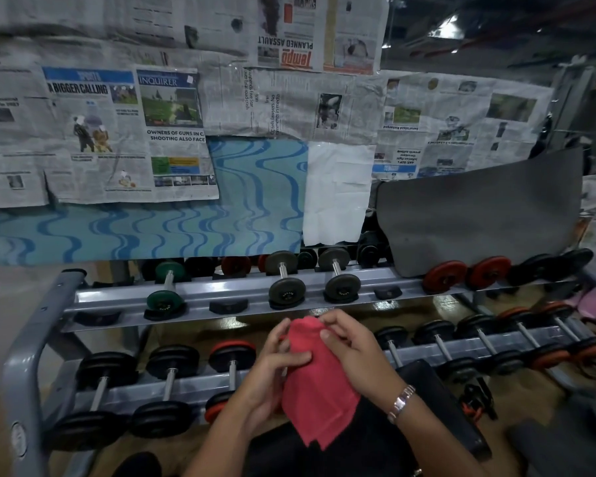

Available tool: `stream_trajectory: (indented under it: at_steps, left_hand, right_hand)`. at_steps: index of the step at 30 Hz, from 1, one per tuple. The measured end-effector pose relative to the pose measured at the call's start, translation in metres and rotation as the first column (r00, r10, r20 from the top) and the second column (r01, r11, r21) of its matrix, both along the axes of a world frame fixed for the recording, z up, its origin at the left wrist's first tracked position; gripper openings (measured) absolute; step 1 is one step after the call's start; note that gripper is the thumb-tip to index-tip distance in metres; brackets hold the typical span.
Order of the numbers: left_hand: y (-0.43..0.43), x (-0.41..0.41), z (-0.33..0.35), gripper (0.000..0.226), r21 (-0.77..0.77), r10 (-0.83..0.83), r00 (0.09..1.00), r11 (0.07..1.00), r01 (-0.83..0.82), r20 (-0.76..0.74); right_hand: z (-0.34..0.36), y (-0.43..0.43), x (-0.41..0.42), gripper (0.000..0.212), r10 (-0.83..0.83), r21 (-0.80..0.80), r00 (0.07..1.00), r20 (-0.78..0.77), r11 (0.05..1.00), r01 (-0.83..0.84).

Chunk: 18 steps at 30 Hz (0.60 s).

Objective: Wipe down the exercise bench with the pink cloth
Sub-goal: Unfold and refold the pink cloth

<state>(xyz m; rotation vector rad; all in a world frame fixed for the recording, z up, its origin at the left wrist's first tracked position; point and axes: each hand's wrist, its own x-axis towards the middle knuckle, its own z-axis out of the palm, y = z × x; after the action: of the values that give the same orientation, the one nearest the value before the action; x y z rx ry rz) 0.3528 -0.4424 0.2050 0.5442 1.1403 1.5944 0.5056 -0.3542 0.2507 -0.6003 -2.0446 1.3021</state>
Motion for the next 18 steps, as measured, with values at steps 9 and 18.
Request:
stream_trajectory:
  at_steps: [9, 18]
  left_hand:
    - [-0.001, -0.040, -0.010, 0.063, -0.043, -0.130, 0.989, 0.990, 0.133, 0.069]
    - [0.085, -0.101, -0.012, 0.034, -0.290, -0.331, 0.936, 0.890, 0.351, 0.116]
  right_hand:
    - [-0.018, 0.011, -0.033, 0.015, -0.176, -0.300, 0.982, -0.066, 0.942, 0.148]
    - [-0.031, 0.112, -0.091, 0.016, -0.114, -0.290, 0.988, -0.104, 0.954, 0.080]
